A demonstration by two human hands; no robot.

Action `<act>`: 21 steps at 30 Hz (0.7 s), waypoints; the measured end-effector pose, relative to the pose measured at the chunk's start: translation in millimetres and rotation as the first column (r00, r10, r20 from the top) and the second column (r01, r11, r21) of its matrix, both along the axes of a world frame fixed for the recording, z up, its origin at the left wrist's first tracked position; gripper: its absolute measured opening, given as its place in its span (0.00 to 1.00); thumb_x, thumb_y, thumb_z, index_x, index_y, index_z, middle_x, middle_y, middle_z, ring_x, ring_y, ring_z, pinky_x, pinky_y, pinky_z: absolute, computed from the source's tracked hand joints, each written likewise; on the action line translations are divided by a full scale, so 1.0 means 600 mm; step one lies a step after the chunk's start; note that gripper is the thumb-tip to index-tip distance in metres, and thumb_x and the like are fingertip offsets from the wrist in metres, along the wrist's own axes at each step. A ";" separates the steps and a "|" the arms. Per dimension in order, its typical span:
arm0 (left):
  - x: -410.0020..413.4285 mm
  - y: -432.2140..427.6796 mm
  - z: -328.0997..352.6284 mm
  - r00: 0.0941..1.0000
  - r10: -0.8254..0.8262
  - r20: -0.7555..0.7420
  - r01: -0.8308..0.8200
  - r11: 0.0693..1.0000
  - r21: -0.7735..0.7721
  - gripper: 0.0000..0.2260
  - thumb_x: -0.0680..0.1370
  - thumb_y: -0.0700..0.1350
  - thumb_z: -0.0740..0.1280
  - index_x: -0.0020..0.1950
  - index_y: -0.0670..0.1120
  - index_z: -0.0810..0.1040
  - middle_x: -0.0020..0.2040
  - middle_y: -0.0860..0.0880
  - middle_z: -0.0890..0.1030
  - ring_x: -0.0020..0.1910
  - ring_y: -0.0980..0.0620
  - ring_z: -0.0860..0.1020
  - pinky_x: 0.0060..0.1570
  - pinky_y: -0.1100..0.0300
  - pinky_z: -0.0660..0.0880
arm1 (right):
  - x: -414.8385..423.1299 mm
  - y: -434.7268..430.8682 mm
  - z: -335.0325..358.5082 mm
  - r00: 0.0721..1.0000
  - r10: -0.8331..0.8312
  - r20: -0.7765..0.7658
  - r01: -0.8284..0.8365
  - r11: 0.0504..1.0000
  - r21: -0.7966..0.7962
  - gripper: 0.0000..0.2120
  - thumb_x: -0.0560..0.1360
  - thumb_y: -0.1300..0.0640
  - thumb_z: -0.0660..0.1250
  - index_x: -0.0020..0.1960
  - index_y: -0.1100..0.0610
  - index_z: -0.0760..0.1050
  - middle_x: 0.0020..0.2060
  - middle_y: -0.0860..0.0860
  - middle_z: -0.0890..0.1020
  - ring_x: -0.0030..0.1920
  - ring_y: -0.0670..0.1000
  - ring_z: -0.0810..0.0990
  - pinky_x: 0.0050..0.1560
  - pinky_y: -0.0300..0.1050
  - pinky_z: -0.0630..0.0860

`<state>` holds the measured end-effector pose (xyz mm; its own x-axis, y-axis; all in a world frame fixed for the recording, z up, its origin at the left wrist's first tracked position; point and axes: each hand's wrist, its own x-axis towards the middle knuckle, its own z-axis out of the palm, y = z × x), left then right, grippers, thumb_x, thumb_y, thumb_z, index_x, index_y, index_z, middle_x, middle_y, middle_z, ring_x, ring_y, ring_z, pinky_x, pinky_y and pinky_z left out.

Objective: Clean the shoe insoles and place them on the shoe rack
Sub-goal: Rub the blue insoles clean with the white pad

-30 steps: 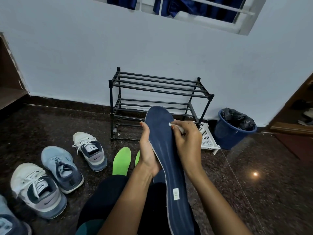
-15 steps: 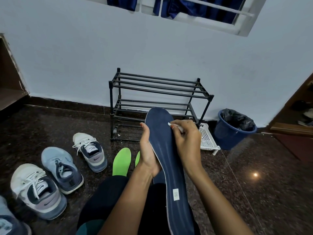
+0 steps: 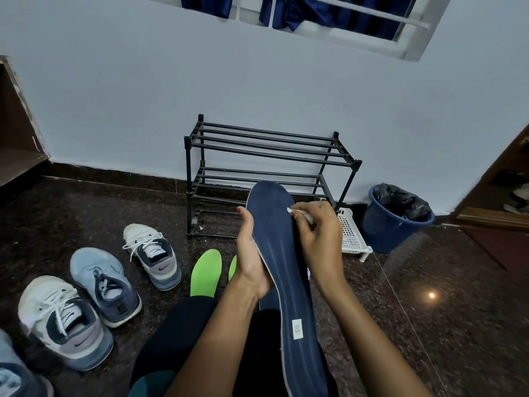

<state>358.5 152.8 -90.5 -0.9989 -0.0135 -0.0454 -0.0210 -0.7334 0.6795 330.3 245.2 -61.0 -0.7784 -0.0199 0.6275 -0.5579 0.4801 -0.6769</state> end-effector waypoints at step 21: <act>0.006 -0.007 0.022 1.000 0.002 0.000 -0.002 0.990 0.140 0.42 0.76 0.69 0.46 0.68 0.35 0.71 0.64 0.37 0.75 0.53 0.44 0.79 0.52 0.55 0.78 | 0.040 -0.005 -0.033 0.999 0.035 0.009 -0.035 0.999 0.030 0.07 0.71 0.69 0.66 0.44 0.60 0.81 0.40 0.52 0.78 0.44 0.37 0.74 0.48 0.25 0.67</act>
<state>362.0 148.7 -77.4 -0.9989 -0.0092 -0.0470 -0.0192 -0.8214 0.5700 354.3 242.5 -80.7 -0.7820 -0.0665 0.6197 -0.5694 0.4806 -0.6670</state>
